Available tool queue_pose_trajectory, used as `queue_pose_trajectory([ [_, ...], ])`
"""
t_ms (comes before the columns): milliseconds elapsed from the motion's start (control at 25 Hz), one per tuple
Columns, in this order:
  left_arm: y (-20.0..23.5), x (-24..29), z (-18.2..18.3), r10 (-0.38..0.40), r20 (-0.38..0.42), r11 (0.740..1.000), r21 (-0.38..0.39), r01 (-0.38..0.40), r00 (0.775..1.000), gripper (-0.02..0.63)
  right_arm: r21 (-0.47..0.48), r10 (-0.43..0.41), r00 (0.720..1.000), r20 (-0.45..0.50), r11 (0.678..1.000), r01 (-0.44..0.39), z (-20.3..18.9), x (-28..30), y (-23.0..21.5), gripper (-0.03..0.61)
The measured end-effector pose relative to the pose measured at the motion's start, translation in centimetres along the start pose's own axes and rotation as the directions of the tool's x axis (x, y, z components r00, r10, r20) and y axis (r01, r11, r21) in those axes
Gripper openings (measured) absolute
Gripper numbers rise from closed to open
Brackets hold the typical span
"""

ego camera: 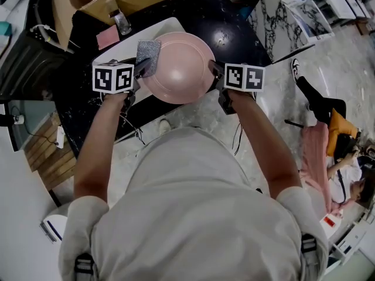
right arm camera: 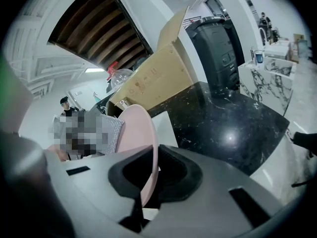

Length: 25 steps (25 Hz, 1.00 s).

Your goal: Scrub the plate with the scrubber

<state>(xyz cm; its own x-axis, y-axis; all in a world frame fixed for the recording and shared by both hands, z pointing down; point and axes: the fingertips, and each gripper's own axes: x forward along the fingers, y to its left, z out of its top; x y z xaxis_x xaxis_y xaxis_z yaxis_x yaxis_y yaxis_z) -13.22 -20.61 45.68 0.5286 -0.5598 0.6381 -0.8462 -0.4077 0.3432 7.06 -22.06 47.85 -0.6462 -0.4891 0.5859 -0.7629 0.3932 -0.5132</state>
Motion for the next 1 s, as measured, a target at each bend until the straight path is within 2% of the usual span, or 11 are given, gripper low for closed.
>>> queue_pose_trajectory([
  [320, -6.1, 1.1, 1.5, -0.127, 0.029, 0.991, 0.045, 0.126, 0.991, 0.067, 0.013, 0.005, 1.000, 0.011, 1.000, -0.006, 0.7, 0.5, 0.3, 0.025],
  [640, -10.6, 4.1, 1.6, -0.199, 0.014, 0.978, 0.065, 0.198, 0.980, 0.067, 0.011, 0.021, 1.000, 0.018, 1.000, -0.021, 1.2, 1.0, 1.3, 0.025],
  [800, -11.7, 5.4, 1.4, -0.232, -0.001, 0.972, 0.047, 0.231, 0.973, 0.067, 0.024, 0.036, 0.999, 0.027, 0.999, -0.037, 1.4, 1.2, 1.8, 0.025],
  [1000, -11.0, 5.7, 0.9, -0.238, -0.007, 0.971, 0.022, 0.238, 0.971, 0.067, 0.047, 0.055, 0.998, 0.043, 0.997, -0.058, 1.7, 0.9, 1.9, 0.025],
])
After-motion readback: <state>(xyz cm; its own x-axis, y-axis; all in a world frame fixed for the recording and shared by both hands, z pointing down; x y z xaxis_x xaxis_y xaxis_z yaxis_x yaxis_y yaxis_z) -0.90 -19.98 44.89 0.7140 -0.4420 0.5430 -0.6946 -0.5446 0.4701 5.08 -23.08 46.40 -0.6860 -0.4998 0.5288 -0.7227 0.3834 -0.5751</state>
